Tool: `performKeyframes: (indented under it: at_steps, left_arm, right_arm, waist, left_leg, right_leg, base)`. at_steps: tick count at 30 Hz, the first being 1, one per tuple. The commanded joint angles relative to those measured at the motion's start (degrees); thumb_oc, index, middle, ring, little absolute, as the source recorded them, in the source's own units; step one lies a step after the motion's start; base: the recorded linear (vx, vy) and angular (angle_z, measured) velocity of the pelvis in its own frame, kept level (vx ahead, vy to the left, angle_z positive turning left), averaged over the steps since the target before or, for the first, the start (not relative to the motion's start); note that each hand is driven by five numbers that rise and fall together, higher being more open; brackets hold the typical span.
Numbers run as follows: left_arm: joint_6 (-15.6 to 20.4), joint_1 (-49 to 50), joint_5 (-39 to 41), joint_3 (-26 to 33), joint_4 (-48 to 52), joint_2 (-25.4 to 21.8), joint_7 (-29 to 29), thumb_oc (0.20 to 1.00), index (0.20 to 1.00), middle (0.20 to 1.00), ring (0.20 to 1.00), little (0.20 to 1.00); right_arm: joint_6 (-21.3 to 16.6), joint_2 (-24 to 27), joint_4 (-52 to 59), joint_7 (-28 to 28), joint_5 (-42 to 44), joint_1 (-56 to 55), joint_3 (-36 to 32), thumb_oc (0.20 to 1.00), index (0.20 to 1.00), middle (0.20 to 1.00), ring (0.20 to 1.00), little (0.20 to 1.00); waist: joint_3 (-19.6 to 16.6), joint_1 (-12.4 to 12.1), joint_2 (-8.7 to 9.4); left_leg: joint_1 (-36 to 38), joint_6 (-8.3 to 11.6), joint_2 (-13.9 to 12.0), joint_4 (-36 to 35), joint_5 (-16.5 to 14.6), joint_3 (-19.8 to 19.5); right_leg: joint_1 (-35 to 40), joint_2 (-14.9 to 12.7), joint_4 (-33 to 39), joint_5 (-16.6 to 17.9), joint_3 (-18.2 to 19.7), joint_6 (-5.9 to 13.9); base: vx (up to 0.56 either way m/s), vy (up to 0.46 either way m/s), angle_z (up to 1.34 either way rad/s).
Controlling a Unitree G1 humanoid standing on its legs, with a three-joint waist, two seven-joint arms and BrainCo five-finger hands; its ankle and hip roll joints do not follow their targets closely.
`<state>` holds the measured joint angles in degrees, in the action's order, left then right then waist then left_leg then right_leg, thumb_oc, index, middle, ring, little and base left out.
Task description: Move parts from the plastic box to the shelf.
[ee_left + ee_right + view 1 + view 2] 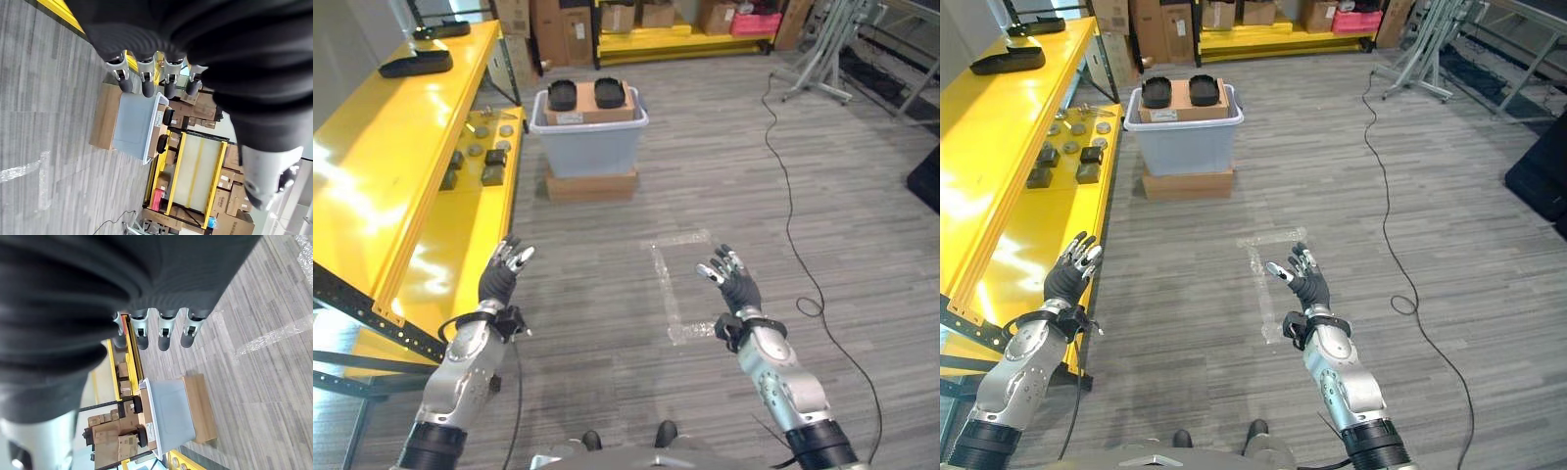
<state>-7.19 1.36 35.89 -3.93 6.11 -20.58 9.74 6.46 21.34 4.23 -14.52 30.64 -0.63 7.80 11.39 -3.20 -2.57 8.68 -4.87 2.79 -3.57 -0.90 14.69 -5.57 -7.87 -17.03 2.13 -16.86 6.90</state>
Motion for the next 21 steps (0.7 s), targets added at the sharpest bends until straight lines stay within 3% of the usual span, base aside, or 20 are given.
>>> performKeyframes:
  at_steps: [1, 3, 4, 6, 7, 8, 9, 12, 14, 17, 18, 19, 21]
  left_arm:
    - [3.9, -1.2, 1.1, 2.4, 4.8, -2.5, -4.2, 1.000, 1.000, 1.000, 1.000, 1.000]
    - [6.0, -0.2, -1.0, 3.0, 6.7, -2.6, -6.6, 1.000, 1.000, 1.000, 1.000, 1.000]
    - [6.9, 0.3, -0.8, 3.1, 7.4, -2.9, -6.9, 1.000, 1.000, 1.000, 1.000, 1.000]
    - [7.0, 0.8, 2.2, 3.5, 8.8, -3.3, -5.9, 1.000, 1.000, 1.000, 1.000, 1.000]
    - [6.7, 0.6, 2.7, 3.2, 9.0, -3.5, -4.8, 1.000, 1.000, 1.000, 1.000, 1.000]
    - [6.7, 0.5, 2.8, 3.1, 9.0, -3.6, -4.6, 1.000, 1.000, 1.000, 1.000, 1.000]
    - [6.8, 0.5, 2.3, 2.4, 8.7, -3.9, -3.9, 1.000, 1.000, 1.000, 1.000, 1.000]
    - [7.6, 0.8, 2.3, 2.0, 7.6, -4.0, -4.8, 1.000, 1.000, 1.000, 1.000, 1.000]
    - [8.7, 1.5, 2.8, 2.0, 6.4, -3.6, -6.0, 1.000, 1.000, 1.000, 1.000, 1.000]
    - [9.2, 1.4, 4.5, 1.4, 5.5, -3.3, -5.0, 1.000, 1.000, 1.000, 1.000, 1.000]
    - [9.3, 0.8, 6.9, 1.0, 4.3, -2.8, -4.1, 1.000, 1.000, 1.000, 1.000, 1.000]
    - [9.2, 0.8, 7.2, 1.0, 4.3, -2.7, -3.9, 1.000, 1.000, 1.000, 1.000, 1.000]
    - [8.9, 0.9, 8.2, 1.1, 4.4, -2.1, -3.2, 1.000, 1.000, 1.000, 1.000, 1.000]
  right_arm:
    - [-2.4, -0.7, 6.7, -0.2, 1.0, 0.5, -0.4, 1.000, 1.000, 1.000, 1.000, 1.000]
    - [-2.2, -0.6, 7.7, 1.0, 1.7, 0.0, -1.0, 1.000, 1.000, 1.000, 1.000, 1.000]
    - [-2.2, -0.6, 8.0, 1.9, 1.9, -0.2, -1.3, 1.000, 1.000, 1.000, 1.000, 1.000]
    - [-2.3, -0.8, 8.0, 3.3, 1.7, -0.1, -1.6, 1.000, 1.000, 1.000, 1.000, 1.000]
    - [-2.7, -0.8, 7.8, 3.5, 1.6, 0.1, -1.3, 1.000, 1.000, 1.000, 1.000, 1.000]
    - [-2.7, -0.8, 7.8, 3.6, 1.6, 0.1, -1.3, 1.000, 1.000, 1.000, 1.000, 1.000]
    - [-2.8, -0.7, 7.6, 3.6, 2.1, 0.0, -1.0, 1.000, 1.000, 1.000, 1.000, 1.000]
    - [-2.4, -0.8, 7.6, 3.9, 2.5, -0.2, -1.0, 1.000, 1.000, 1.000, 1.000, 1.000]
    - [-2.0, -0.6, 7.9, 4.5, 2.2, -0.8, -1.3, 1.000, 1.000, 1.000, 1.000, 1.000]
    - [-1.3, -0.2, 7.5, 4.7, 2.1, -0.4, -1.0, 1.000, 1.000, 1.000, 1.000, 1.000]
    - [-0.7, 0.8, 6.6, 5.1, 2.2, 0.5, -0.5, 1.000, 1.000, 1.000, 1.000, 1.000]
    - [-0.8, 1.1, 6.4, 5.1, 2.4, 0.7, -0.3, 1.000, 1.000, 1.000, 1.000, 1.000]
    - [-0.3, 2.4, 5.8, 6.3, 3.1, 1.2, -0.3, 1.000, 1.000, 1.000, 1.000, 1.000]
  waist:
    - [0.7, -0.6, -0.81]
    - [1.5, -0.4, -1.21]
    - [1.7, -0.2, -0.89]
    - [1.8, 0.0, 0.32]
    - [1.7, 0.0, 0.87]
    - [1.8, 0.0, 1.20]
    - [1.8, -0.1, 1.86]
    - [1.6, -0.2, 2.30]
    - [0.7, -0.4, 2.65]
    - [-0.5, 0.0, 3.17]
    - [-1.0, 0.7, 3.77]
    - [-1.0, 0.8, 3.78]
    - [-1.5, 1.4, 2.94]
  left_leg:
    - [-1.8, -2.33, 3.1, 3.7, -5.5, -4.3]
    - [-1.8, -2.73, 3.5, 3.7, -5.5, -3.7]
    - [-1.6, -2.53, 3.8, 3.9, -6.1, -4.0]
    - [-0.9, -1.42, 4.1, 4.9, -7.8, -4.9]
    - [-0.5, -0.95, 4.3, 5.5, -9.2, -5.7]
    - [-0.9, -0.94, 4.4, 5.9, -8.8, -5.3]
    - [0.2, -0.38, 4.0, 7.0, -11.1, -5.7]
    - [1.0, -0.27, 3.3, 8.6, -13.1, -5.2]
    - [0.9, 0.18, 1.8, 11.0, -14.4, -3.9]
    - [0.4, 0.83, 0.6, 15.2, -16.4, -2.6]
    - [0.9, 1.62, -1.1, 18.1, -16.5, -1.3]
    - [0.8, 1.89, -1.7, 19.2, -16.1, -1.1]
    - [1.2, 4.53, -5.6, 24.5, -12.5, -0.1]
  right_leg:
    - [-3.3, -7.1, -20.2, 1.5, -1.2, 5.41]
    - [-7.1, -7.5, -21.1, 4.6, -1.6, 4.83]
    - [-7.6, -7.3, -17.4, 5.9, -1.6, 5.14]
    - [-5.7, -6.7, -3.2, 7.9, -1.9, 5.63]
    - [-4.6, -6.8, 2.4, 8.6, -1.4, 6.72]
    - [-4.7, -7.0, 4.6, 9.7, -1.9, 6.10]
    - [-4.0, -7.8, 14.4, 11.7, -1.2, 7.24]
    - [-4.2, -9.5, 18.4, 14.0, -1.1, 7.73]
    - [-1.9, -9.9, 19.0, 10.3, -2.9, 7.27]
    - [-1.0, -9.7, 16.1, 8.3, -3.7, 6.60]
    - [-1.5, -8.8, 11.7, 6.6, -3.9, 5.05]
    - [-1.6, -8.5, 11.0, 5.9, -3.9, 4.75]
    - [-0.7, -5.3, 7.8, 1.6, -4.2, 3.35]
  base:
    - [0.10, 0.128, -0.14]
    - [0.10, 0.028, -0.11]
    - [0.28, -0.119, -0.20]
    - [0.37, -0.207, -0.15]
    - [0.24, -0.168, 0.03]
    - [0.44, -0.247, 0.05]
    - [0.30, -0.228, 0.03]
    - [0.39, -0.210, 0.01]
    - [0.44, -0.243, 0.04]
    - [0.47, -0.261, 0.11]
    - [0.42, -0.262, 0.20]
    - [0.50, -0.328, 0.22]
    - [0.47, -0.264, 0.07]
